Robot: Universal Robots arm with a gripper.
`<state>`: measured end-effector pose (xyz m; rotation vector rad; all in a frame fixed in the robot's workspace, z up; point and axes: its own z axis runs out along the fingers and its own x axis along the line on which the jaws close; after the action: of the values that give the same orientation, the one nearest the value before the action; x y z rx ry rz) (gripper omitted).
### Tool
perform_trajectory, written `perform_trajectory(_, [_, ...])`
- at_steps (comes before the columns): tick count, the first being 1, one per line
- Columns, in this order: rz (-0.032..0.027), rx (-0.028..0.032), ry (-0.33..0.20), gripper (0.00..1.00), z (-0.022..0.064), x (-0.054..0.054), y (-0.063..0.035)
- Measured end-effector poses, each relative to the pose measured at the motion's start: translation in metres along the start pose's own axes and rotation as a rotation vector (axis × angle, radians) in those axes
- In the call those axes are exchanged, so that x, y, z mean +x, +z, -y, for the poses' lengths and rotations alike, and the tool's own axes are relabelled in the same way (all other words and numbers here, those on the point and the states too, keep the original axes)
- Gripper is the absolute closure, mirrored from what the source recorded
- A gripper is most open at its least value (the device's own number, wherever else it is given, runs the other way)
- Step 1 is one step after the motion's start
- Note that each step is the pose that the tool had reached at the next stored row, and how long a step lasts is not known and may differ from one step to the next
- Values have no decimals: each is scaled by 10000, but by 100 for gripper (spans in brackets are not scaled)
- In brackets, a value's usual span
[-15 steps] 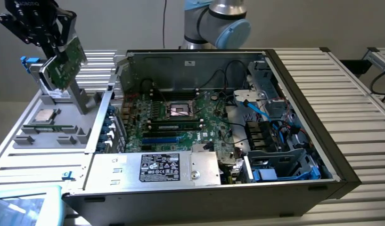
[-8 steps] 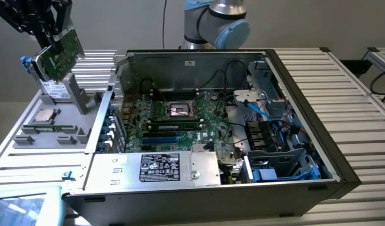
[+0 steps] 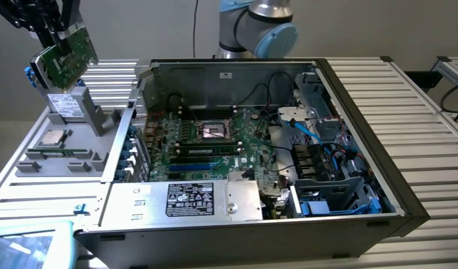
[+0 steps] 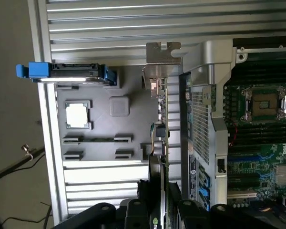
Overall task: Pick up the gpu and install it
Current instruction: 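Pick up the gpu and move the gpu toward the slot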
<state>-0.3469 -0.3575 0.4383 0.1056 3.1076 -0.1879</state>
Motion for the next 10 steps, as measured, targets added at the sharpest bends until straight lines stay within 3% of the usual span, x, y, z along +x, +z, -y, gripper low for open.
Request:
perform_trajectory(4, [14, -8, -139, 73, -1, -7, -3])
perform_trajectory(10, [125, -47, -1064, 73, 0, -15, -7])
